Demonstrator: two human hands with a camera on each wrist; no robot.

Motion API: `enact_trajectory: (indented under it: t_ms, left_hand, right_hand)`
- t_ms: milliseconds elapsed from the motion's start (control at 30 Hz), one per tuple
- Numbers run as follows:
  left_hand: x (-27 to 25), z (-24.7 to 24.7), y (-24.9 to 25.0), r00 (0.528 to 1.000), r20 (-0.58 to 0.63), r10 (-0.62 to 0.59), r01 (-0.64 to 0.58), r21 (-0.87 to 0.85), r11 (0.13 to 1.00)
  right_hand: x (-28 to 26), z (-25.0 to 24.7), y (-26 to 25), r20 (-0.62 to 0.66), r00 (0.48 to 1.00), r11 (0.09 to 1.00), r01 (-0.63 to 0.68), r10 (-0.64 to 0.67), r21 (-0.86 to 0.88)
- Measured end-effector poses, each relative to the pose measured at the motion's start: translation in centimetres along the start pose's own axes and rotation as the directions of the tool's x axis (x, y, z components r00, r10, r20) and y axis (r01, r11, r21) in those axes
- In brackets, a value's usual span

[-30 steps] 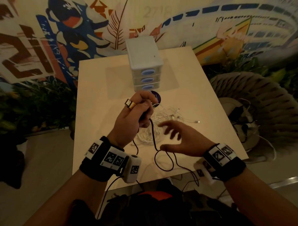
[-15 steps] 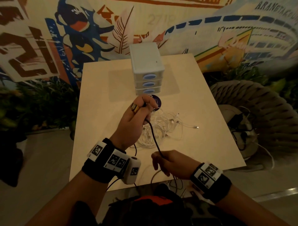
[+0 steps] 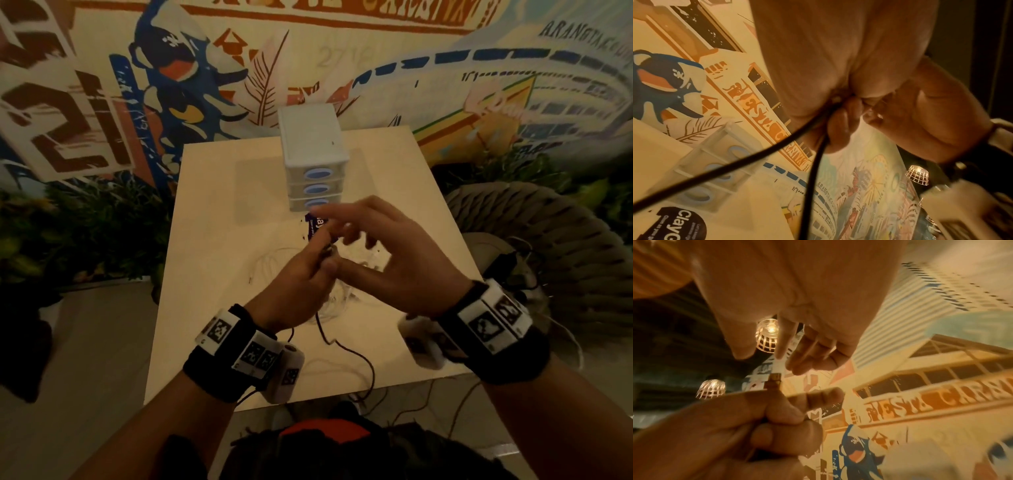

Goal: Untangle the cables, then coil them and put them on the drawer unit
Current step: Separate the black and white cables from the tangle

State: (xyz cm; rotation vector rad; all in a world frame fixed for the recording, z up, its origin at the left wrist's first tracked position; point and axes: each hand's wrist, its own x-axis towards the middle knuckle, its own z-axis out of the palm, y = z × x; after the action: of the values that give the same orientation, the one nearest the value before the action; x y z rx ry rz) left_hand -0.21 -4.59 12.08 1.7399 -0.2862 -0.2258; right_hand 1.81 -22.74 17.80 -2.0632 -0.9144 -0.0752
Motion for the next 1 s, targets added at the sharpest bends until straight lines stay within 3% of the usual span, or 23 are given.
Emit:
enact_trajectory:
  t_ms: [67, 133, 267, 333, 467, 600, 667, 767, 867, 933, 1000]
  left_hand:
    - [-0.1, 0.6, 0.5, 0.999, -0.008, 0.043, -0.042, 0.03, 0.999]
    - [-0.2, 0.9, 1.4, 0.998, -0.039, 0.055, -0.054, 0.017, 0.998]
    - [-0.6, 0.6, 1.6, 0.995, -0.094, 0.02, -0.028, -0.086, 0.996]
    - [-0.7, 0.5, 1.5, 0.992, -0.129, 0.019, -0.034, -0.12, 0.992]
    - [-0.6, 0.8, 1.2, 0.983, -0.18, -0.025, -0.003, -0.154, 0.988]
    - [-0.6, 1.0, 1.4, 0.976, -0.216, -0.034, -0.003, -0.166, 0.986]
    - [-0.5, 1.1, 1.3, 0.973, -0.23, -0.022, -0.014, -0.153, 0.988]
    - [-0.4, 0.9, 1.3, 0.96, -0.281, 0.009, -0.056, -0.159, 0.986]
    - [-0.2, 0.2, 1.7, 0.938, -0.338, 0.07, -0.121, -0.131, 0.984]
    - [-0.1, -0.1, 1.9, 0.939, -0.335, 0.078, -0.127, -0.126, 0.984]
    - [0.0, -0.2, 2.0, 0.944, -0.317, 0.089, -0.129, -0.106, 0.986]
  right_hand:
    - [1.6, 0.6, 0.1, 0.08, 0.995, 0.994, 0.059, -0.051, -0.095]
    - [1.9, 1.4, 0.7, 0.075, 0.995, 0.993, 0.073, -0.066, -0.097]
    - [0.7, 2.2, 1.6, -0.085, 0.985, 0.975, -0.134, 0.151, 0.179]
    - [0.4, 2.6, 2.0, -0.129, 0.969, 0.953, -0.176, 0.213, 0.248]
    - [0.6, 3.6, 2.8, -0.144, 0.969, 0.965, -0.172, 0.202, 0.2]
    - [0.5, 4.7, 3.9, -0.213, 0.976, 0.998, -0.058, 0.051, -0.025]
    - [0.3, 4.7, 4.3, -0.212, 0.973, 0.996, -0.087, 0.086, 0.005]
    - [-0.6, 4.7, 4.5, -0.113, 0.972, 0.968, -0.186, 0.207, 0.168]
    - [-1.5, 5.4, 4.8, 0.183, 0.906, 0.804, -0.424, 0.383, 0.416]
    - [-1.7, 6.2, 4.7, 0.363, 0.858, 0.727, -0.504, 0.363, 0.467]
    - [-1.6, 6.9, 3.9, 0.439, 0.835, 0.691, -0.532, 0.332, 0.489]
